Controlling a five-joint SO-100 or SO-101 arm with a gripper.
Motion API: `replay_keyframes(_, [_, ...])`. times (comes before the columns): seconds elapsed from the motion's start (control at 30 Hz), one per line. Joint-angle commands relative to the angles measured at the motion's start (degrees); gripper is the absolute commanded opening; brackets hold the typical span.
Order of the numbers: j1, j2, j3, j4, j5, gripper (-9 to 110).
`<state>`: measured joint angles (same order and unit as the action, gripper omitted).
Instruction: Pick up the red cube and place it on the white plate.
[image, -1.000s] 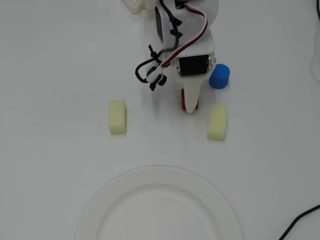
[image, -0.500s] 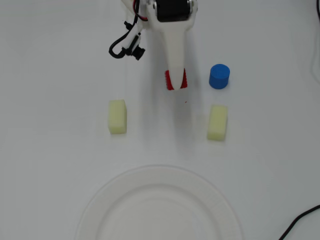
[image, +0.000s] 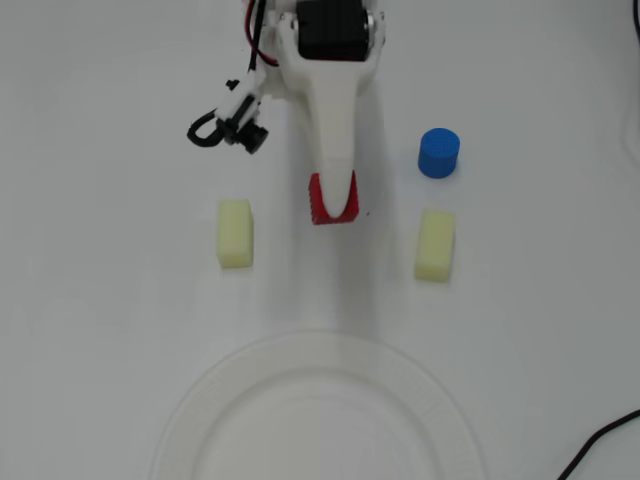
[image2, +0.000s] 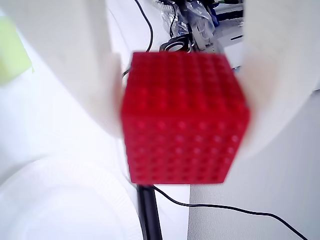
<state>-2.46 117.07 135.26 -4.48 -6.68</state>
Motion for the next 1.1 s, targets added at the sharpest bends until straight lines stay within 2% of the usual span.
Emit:
replay_keyframes(0.0, [0.44, -6.68, -7.91, -3.52, -0.44, 0])
replay_keyframes(0.37, [2.55, -26.81, -20.92, -7.73, 2.2, 0])
replay_keyframes(0.7, [3.78, -34.01, -27.07, -7.03, 2.55, 0])
replay_keyframes(1.07, [4.22, -31.64, -27.95, 4.04, 4.48, 23])
